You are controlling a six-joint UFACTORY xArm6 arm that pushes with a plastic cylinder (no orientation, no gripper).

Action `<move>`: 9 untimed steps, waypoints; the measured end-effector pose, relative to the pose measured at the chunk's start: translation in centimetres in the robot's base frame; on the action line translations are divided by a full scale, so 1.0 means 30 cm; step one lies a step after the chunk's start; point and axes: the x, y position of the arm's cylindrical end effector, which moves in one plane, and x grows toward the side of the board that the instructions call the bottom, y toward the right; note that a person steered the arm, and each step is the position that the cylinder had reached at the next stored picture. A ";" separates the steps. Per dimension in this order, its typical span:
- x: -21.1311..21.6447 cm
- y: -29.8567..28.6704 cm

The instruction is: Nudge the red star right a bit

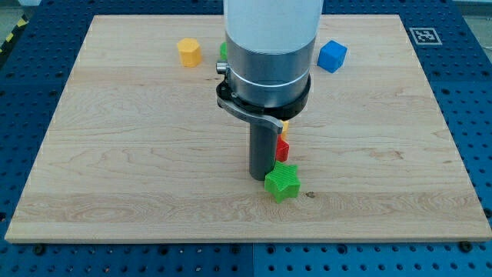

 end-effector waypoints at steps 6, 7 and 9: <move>-0.102 -0.216; -0.103 -0.155; -0.105 -0.037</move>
